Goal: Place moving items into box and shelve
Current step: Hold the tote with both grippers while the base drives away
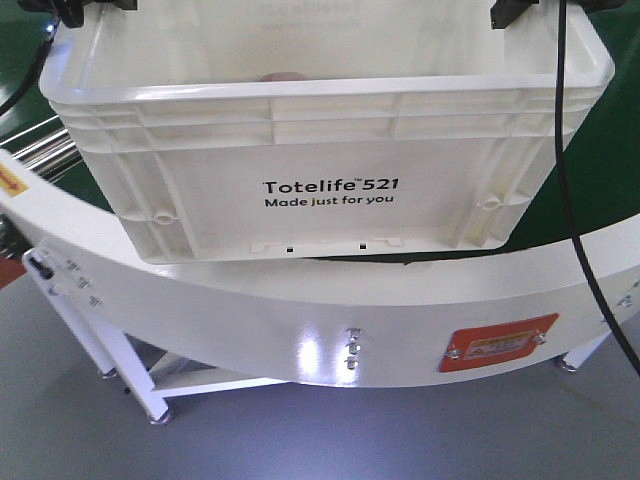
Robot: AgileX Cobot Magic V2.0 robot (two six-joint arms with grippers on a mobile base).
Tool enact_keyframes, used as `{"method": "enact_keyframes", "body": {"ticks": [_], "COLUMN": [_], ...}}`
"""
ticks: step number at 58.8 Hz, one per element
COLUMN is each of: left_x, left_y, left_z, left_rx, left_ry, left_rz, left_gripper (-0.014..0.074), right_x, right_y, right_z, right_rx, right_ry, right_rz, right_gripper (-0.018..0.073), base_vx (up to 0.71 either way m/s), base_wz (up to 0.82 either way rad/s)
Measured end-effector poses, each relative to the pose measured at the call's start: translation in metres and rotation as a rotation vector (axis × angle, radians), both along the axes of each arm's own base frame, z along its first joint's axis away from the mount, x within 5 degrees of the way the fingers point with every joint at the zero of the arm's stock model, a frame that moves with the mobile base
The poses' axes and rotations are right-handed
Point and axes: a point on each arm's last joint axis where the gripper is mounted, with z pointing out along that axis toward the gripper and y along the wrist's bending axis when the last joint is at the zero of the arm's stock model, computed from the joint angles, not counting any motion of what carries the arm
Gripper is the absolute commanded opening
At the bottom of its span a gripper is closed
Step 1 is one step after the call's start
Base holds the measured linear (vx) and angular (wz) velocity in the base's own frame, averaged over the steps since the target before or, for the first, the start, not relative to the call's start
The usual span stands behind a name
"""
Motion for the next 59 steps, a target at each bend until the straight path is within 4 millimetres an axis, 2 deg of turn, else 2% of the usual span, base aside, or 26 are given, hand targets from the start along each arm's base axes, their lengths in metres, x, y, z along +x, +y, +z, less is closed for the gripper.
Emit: {"method": "enact_keyframes", "body": {"ticks": [32, 59], "left_x": [0.0003, 0.0006], "left_y": [-0.0001, -0.0002], "left_z": [-0.0003, -0.0007], "left_rx": [0.000, 0.001], "left_ry": [0.001, 0.002], "left_rz": [0.000, 0.000], "left_gripper": [0.0000, 0.0000], "right_x": [0.0000, 0.0000], "right_y": [0.0001, 0.0001], "right_z": [0.0000, 0.0000], "right_rx": [0.002, 0.001], "right_ry": [0.000, 0.000], "right_rz": [0.001, -0.001], "right_gripper": [-0.0005, -0.0005], "base_vx": [-0.14, -0.17], "base_wz": [0.36, 0.54]}}
